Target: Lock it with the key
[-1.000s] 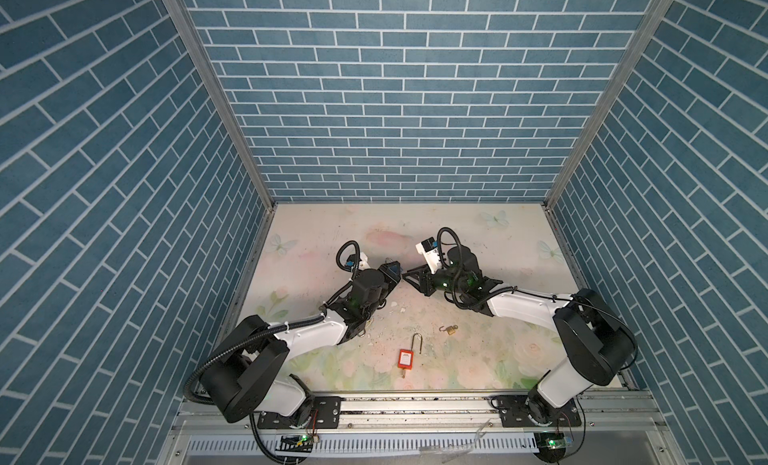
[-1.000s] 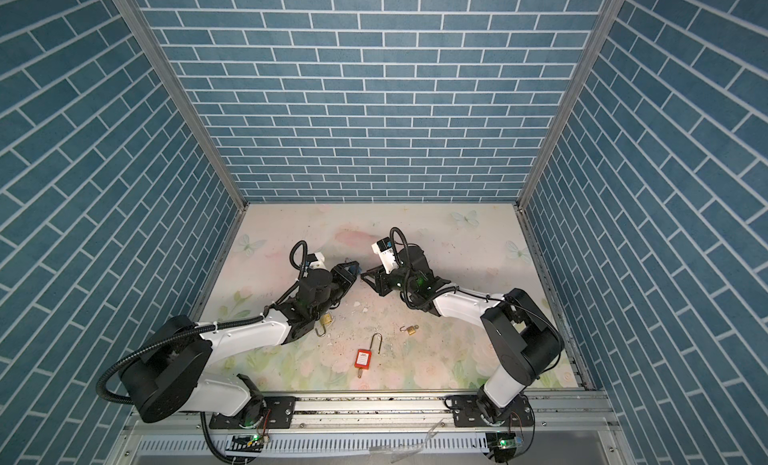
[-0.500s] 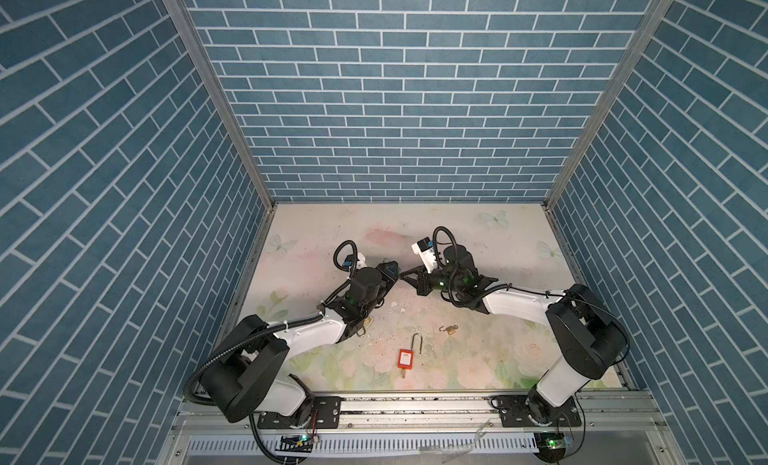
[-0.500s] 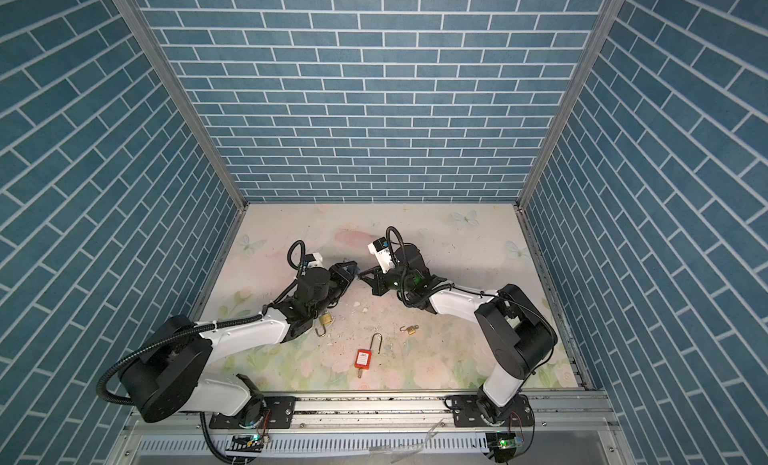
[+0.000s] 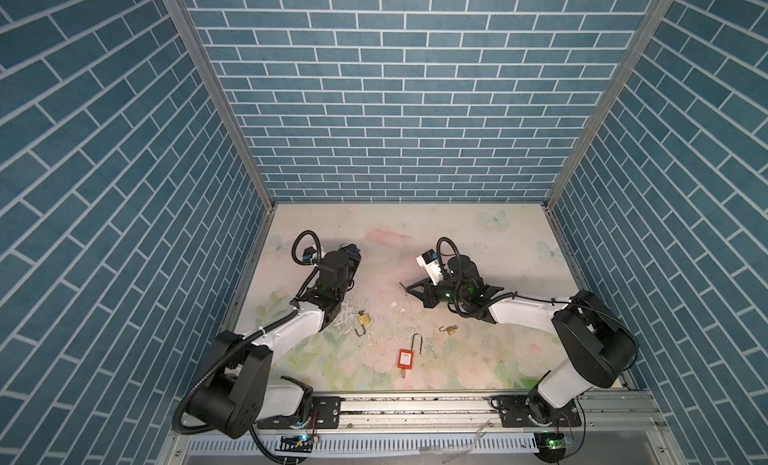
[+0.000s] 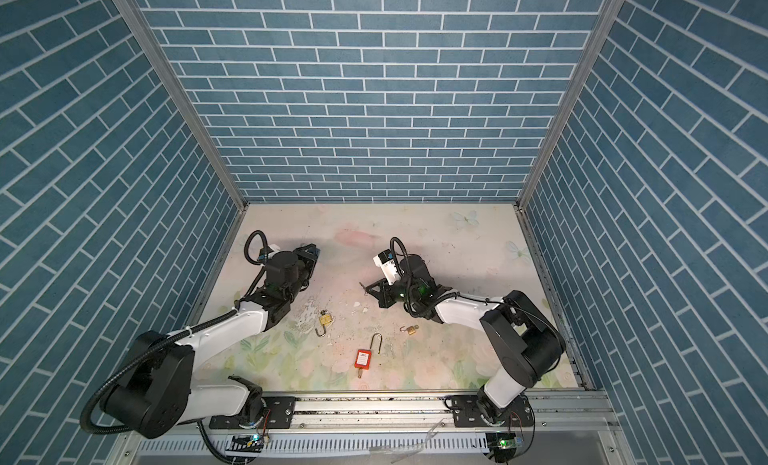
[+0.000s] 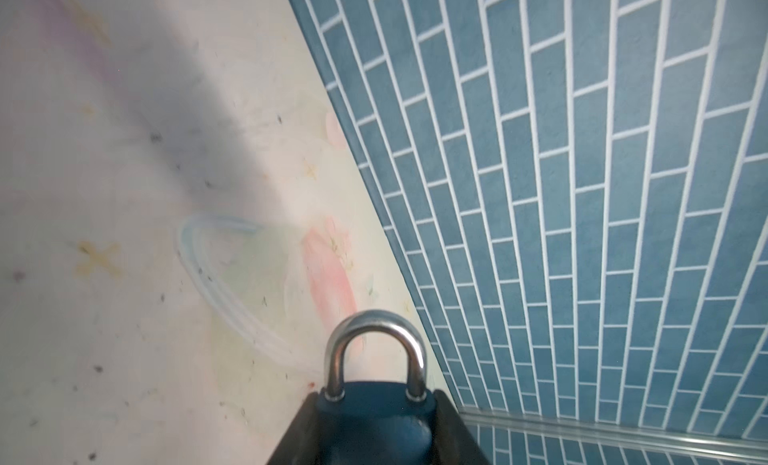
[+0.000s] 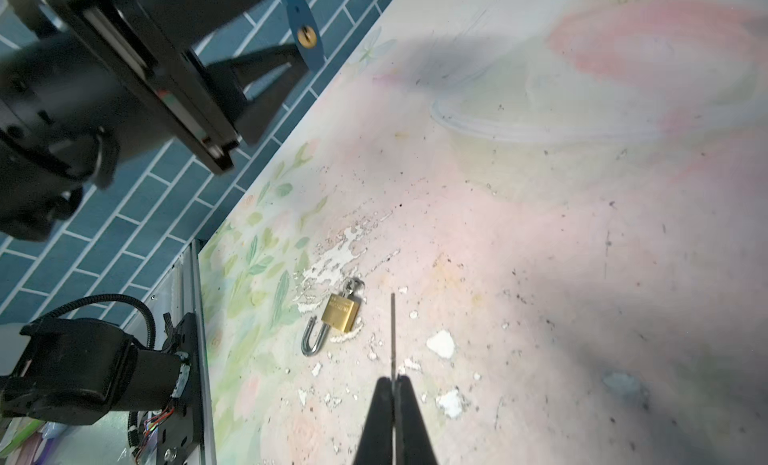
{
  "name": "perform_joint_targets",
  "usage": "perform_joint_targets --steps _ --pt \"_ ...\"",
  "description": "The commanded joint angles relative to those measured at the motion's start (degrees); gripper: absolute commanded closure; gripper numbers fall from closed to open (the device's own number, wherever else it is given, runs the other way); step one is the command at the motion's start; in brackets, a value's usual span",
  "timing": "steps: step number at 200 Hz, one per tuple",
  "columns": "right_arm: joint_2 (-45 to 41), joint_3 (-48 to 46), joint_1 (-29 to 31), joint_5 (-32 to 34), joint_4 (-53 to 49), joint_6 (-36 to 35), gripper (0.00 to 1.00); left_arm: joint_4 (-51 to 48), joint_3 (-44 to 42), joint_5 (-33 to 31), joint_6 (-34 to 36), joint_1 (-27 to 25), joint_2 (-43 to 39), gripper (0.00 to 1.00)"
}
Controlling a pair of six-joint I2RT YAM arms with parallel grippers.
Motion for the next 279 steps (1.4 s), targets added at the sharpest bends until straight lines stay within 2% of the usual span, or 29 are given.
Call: perform_joint_targets --steps 1,20,49,76,106,162,179,199,222,237,258,279 --pt "-1.97 1.54 -0.39 2.26 -2.25 -0.70 1.00 -13.18 8.82 -0.37 10.94 0.04 1.01 1.00" --pt "1.12 5.56 -1.06 3.19 -5.12 0.43 1.00 -27.95 17.68 4.68 19.52 -0.04 7.69 1.00" --pt "8.45 13.89 -1.67 2.40 -11.24 1.12 1.00 -40.36 25.00 11.11 26.74 -0.94 19.29 1.00" --pt "14.27 20.32 -1.69 1.01 -16.14 1.14 1.00 -42.70 26.23 10.64 29.20 -2.26 24.79 1.00" --pt "17.33 22.53 -1.81 0.69 -17.75 1.95 1.00 -42.63 26.59 8.38 30.79 -2.52 27.42 1.00" --pt "20.73 23.99 -2.67 -0.49 -18.08 4.00 1.00 -44.06 30.11 11.65 36.61 -2.70 32.71 1.00" --pt "21.41 24.49 -3.13 -0.93 -18.17 4.83 1.00 -44.22 30.44 13.19 38.46 -2.74 33.32 0.89" --pt "22.07 24.88 -3.80 -1.28 -18.10 5.85 1.00 -44.47 30.50 14.24 40.26 -2.89 33.23 0.65" --pt "22.66 25.29 -4.34 -1.93 -18.01 6.82 1.00 -43.38 30.11 15.63 42.88 -2.96 31.74 0.47" --pt "22.93 25.63 -4.47 -2.15 -18.10 7.20 1.00 -43.53 30.50 14.14 43.70 -2.87 30.06 0.40" --pt "23.87 26.61 -4.47 -3.01 -18.60 7.56 1.00 -43.75 31.03 11.60 44.90 -2.86 26.59 0.38" --pt "25.77 28.79 -4.52 -3.96 -20.02 7.74 1.00 -42.95 30.29 5.94 45.69 -2.85 20.74 0.37"
